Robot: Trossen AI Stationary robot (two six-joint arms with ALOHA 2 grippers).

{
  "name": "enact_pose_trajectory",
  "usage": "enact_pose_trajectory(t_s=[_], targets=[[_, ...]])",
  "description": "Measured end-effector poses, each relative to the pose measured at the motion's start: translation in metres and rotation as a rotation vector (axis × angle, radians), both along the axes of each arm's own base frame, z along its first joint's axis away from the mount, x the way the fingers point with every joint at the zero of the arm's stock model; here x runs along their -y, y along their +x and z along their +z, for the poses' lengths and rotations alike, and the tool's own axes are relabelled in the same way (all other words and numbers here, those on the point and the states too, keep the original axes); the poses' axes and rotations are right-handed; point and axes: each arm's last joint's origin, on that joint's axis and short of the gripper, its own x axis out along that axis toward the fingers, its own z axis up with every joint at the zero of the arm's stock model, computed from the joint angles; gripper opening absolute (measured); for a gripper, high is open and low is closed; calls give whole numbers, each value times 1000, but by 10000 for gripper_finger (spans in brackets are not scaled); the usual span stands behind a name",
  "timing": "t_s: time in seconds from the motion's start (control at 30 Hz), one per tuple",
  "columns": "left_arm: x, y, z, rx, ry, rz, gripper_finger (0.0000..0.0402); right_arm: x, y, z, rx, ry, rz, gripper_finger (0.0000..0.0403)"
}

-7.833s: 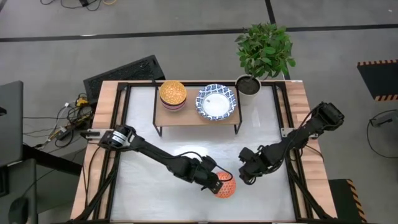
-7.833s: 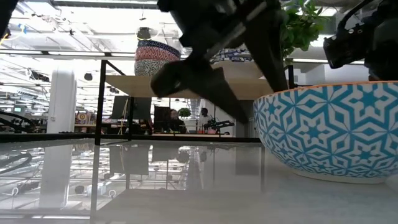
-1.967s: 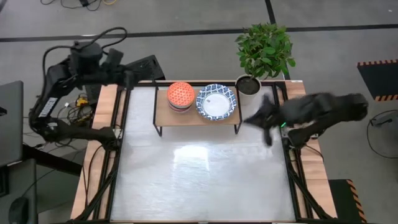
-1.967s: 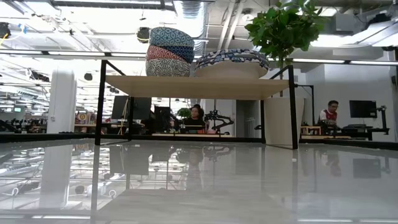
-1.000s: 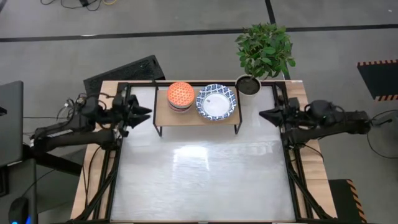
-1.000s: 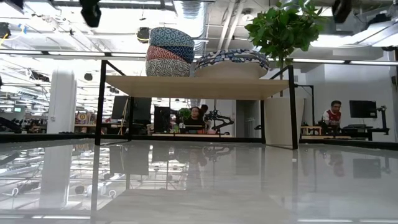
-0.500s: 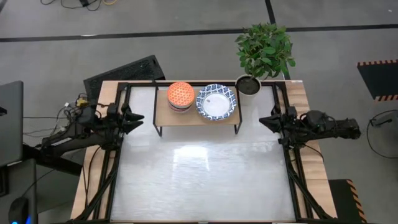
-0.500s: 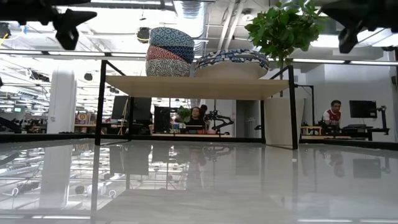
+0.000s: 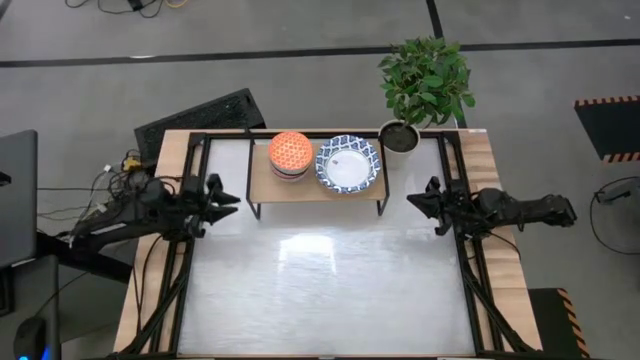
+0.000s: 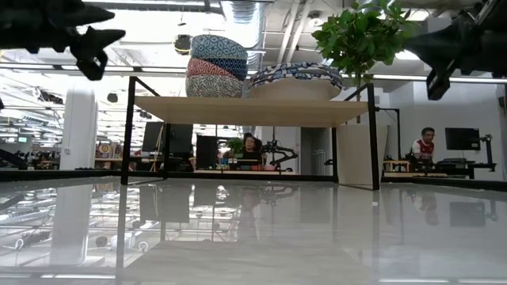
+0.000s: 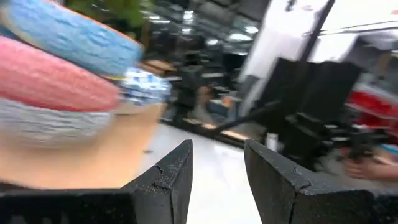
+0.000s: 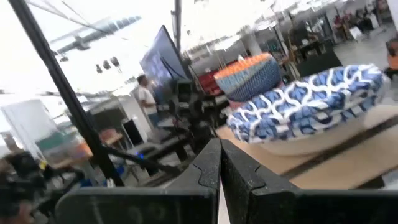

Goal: Place and stack bowls onto a shelf
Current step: Return to Home Position

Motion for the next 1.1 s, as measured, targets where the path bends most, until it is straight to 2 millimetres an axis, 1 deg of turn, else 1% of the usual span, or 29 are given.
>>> enact_pose_trajectory(t_s=[0.13, 0.27, 0.33, 0.5, 0.57, 0.7, 0.77, 0.97, 1.1], targets=[[3, 9, -19, 51, -10, -96, 128, 0, 2, -6, 8, 3, -4, 33], [8, 16, -40, 52, -43, -110, 128, 3, 2, -7, -7, -1, -27, 33], [10, 17, -42, 26, -43, -101, 128, 4, 2, -8, -14, -2, -42, 33], [17, 18, -44, 9, 6, -76, 128, 8, 4, -17, -102, 15, -75, 33], [18, 18, -46, -11, 16, -46, 128, 9, 4, -21, -140, 25, -88, 33], [19, 18, -52, -68, 24, 34, 128, 12, 4, -22, -151, 37, -110, 33], [19, 18, -54, -94, 27, 64, 128, 12, 4, -23, -162, 24, -91, 33], [18, 18, -54, -90, 31, 92, 128, 8, 7, -29, -226, -7, 46, 33], [18, 18, -54, -89, 23, 95, 128, 8, 8, -31, -249, -10, 58, 33]])
